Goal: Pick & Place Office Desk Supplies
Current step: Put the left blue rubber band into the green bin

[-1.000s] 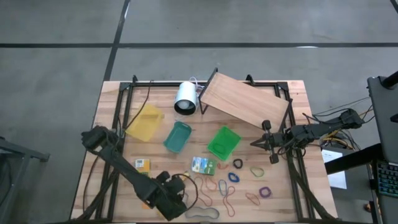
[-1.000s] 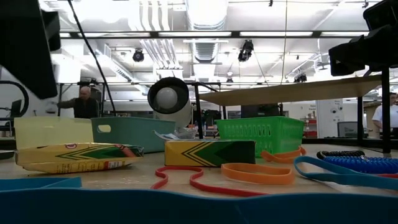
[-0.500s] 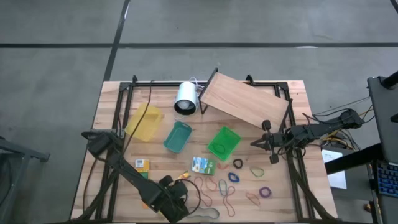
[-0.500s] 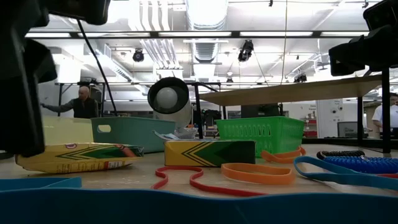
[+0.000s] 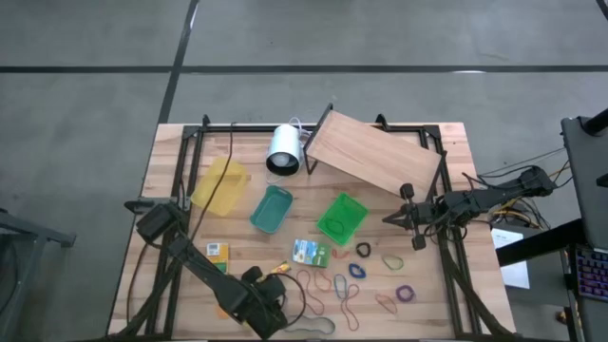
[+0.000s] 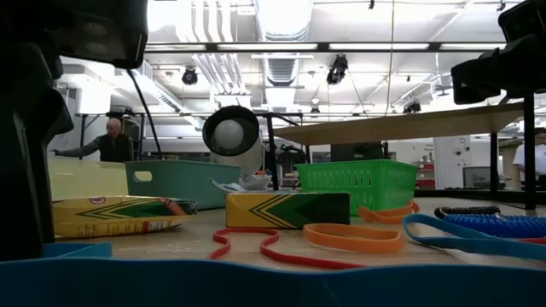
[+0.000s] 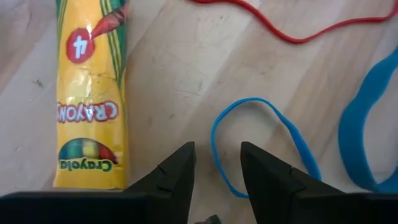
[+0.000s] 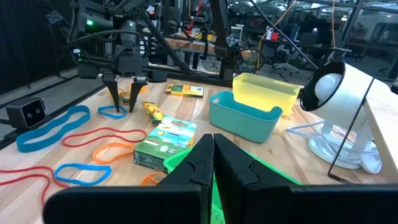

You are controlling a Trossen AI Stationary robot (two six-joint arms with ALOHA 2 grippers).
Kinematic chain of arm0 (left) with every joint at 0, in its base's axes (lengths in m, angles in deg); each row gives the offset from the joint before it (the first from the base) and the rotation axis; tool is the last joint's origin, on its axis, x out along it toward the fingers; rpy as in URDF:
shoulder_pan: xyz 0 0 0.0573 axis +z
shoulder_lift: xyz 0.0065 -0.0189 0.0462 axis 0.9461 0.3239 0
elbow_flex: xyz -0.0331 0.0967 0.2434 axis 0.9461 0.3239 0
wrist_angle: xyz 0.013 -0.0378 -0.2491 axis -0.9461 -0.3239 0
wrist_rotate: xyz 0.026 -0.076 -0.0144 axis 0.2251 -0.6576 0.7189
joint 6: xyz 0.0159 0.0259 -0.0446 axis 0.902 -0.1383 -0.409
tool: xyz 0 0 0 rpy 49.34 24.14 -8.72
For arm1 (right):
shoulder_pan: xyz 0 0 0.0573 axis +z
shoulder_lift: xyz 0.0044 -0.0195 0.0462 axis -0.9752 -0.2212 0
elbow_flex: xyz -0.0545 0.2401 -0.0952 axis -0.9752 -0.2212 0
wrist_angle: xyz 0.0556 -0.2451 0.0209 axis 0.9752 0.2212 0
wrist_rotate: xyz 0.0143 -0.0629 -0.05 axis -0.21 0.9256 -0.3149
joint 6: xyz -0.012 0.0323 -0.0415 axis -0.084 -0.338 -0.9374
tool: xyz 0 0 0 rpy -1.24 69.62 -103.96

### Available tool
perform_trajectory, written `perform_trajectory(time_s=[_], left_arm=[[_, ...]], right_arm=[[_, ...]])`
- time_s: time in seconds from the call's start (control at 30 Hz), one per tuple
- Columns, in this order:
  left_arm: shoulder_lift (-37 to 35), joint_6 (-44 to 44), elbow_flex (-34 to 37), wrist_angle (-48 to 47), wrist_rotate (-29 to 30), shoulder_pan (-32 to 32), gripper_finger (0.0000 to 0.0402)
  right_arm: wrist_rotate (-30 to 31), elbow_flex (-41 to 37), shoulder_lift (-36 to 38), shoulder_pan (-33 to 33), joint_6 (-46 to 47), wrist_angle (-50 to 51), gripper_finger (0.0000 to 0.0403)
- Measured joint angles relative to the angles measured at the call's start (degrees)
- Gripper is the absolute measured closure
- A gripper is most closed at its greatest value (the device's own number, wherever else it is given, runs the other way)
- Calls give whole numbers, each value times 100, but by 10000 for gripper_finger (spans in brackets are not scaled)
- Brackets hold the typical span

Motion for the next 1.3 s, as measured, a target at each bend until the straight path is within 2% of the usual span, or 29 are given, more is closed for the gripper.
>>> perform_trajectory(time_s=[0.23,0.4,0.57,0.77,1.17,1.3], left_arm=[[-34,-92,230,351,-45,0,265],[-29,117,237,369,-70,-26,285],[-23,248,242,379,-93,-35,325],[-12,265,240,496,-117,-37,393],[-140,610,170,626,-103,-26,400],[-420,850,161,605,133,-6,400]], right_arm=[[-2,0,0,2,0,-2,394],[-2,0,0,1,0,-2,394],[-2,0,0,1,0,-1,394],[-2,0,2,1,0,-1,394],[-1,0,1,2,0,-1,394],[-2,0,-4,0,0,0,394]])
